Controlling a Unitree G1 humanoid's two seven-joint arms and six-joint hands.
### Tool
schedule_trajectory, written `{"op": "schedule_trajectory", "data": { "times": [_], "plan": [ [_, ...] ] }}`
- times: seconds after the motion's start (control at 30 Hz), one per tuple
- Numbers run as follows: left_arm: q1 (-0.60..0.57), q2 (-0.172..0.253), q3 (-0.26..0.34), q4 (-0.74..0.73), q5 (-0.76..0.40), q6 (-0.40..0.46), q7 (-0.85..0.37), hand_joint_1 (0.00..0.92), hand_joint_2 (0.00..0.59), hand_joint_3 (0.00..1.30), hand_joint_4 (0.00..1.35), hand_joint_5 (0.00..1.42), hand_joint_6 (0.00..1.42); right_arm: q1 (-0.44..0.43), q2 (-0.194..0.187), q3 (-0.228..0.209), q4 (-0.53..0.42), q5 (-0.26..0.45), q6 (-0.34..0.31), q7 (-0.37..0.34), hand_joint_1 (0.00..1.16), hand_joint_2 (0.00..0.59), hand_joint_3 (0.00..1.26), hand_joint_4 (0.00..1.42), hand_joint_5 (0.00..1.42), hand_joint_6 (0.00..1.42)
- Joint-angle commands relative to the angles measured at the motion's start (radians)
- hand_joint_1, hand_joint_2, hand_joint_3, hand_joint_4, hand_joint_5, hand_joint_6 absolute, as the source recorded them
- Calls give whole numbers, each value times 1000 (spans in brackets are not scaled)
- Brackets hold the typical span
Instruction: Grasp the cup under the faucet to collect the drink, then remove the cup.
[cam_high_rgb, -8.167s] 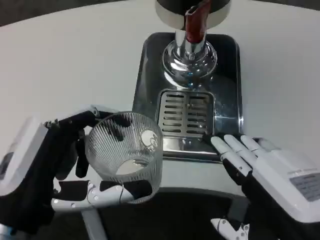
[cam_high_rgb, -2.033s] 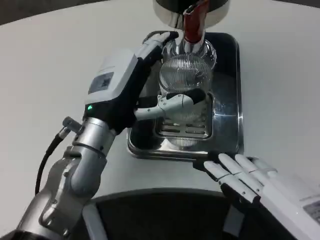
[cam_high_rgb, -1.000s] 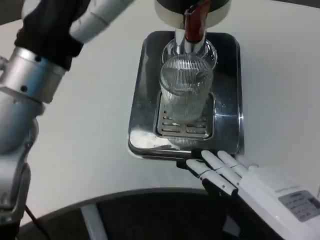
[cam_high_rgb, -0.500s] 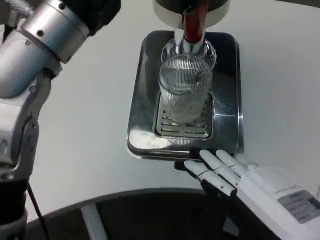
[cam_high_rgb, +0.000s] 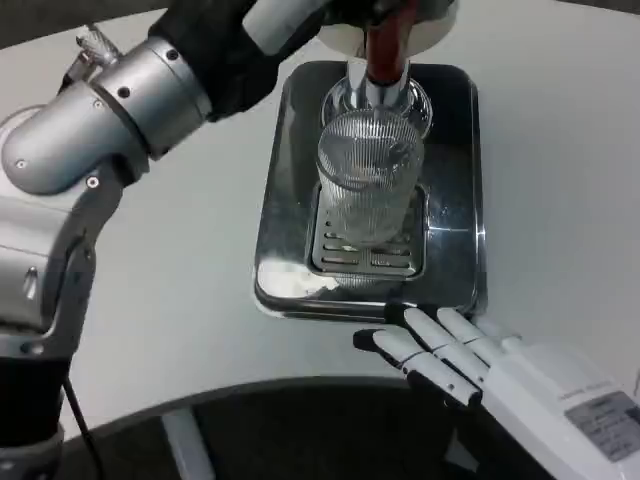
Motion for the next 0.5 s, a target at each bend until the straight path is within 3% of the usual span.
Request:
{"op": "schedule_trajectory", "data": {
  "times": [0.03, 0.5],
  "plan": [
    [32, 5, -21, 8, 11, 1, -22, 0, 93, 167, 120, 243, 299, 17, 93, -16, -15, 28, -19, -9, 461, 460, 104, 0, 0, 0],
    [75, 31, -72, 75, 91, -79, -65, 0, 94, 157, 101, 220, 274, 23, 97, -28, -15, 47, -31, -3, 461, 460, 113, 0, 0, 0]
  ]
}}
